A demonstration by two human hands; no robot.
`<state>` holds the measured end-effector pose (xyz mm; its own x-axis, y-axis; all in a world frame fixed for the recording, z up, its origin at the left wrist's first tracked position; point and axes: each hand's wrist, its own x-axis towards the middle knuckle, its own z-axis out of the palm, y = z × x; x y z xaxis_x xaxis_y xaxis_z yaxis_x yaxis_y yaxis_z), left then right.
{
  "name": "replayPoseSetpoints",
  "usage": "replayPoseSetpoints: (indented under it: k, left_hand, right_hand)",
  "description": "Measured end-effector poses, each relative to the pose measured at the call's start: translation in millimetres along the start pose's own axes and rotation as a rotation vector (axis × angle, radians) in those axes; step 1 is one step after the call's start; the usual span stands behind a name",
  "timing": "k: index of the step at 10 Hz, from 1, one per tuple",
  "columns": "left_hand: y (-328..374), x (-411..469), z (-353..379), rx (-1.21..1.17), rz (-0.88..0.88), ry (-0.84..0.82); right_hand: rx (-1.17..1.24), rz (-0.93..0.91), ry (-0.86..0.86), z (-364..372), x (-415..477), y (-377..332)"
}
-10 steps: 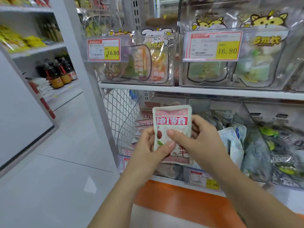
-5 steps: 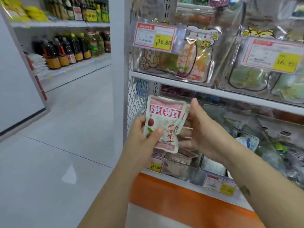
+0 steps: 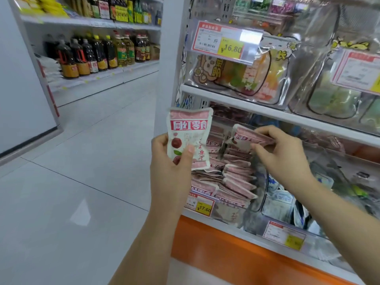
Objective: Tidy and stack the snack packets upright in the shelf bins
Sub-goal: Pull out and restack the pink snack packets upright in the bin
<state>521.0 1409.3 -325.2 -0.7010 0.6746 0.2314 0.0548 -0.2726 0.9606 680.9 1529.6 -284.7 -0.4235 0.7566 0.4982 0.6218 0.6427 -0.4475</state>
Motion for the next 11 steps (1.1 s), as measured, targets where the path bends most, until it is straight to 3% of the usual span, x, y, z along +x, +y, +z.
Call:
replayPoseSetpoints:
  k: [1,3,4,5,6,7,8,9,11]
  left_hand:
    - [-0.6,2.3,0.2,0.017,0.011,-0.008]
    - [-3.2,10.6,3.7,0.075,0.021,-0.046]
    - [-4.9,13.9,4.9,0.122,0.039,-0.069]
    - [-7.5,17.1,5.2,0.153,0.052,-0.084]
    - [-10.1,20.2,4.8,0.165,0.042,-0.078]
    - [-11.9,23.0,3.7,0.18,0.036,-0.07]
    - [-12.3,23.8,1.1,0.176,0.025,-0.073]
    - [-12.9,23.5,-1.7,0.179,0.012,-0.084]
    - [-11.2,23.6,-5.4,0.215,0.005,-0.091]
  right_hand:
    - [-0.174,-0.054,0.028,10.4,15.1,17.0]
    - [-0.484,0.085,-0.236,33.5,54.4,41.7]
    - [-0.689,0.067,-0.266,42.3,67.0,52.4]
    - [-0.536,0.19,-0.28,57.0,71.0,36.9]
    - [-0.33,0.395,-0.185,65.0,81.5,22.4]
    - [-0.514,0.338,-0.39,64.7,95.3,27.4]
    - [-0.343,0.418,-0.37,66.3,96.5,24.3]
    - [-0.422,0.39,-0.429,69.4,93.6,33.3]
    - [-0.816,0.005,-0.492,44.0,65.8,47.9]
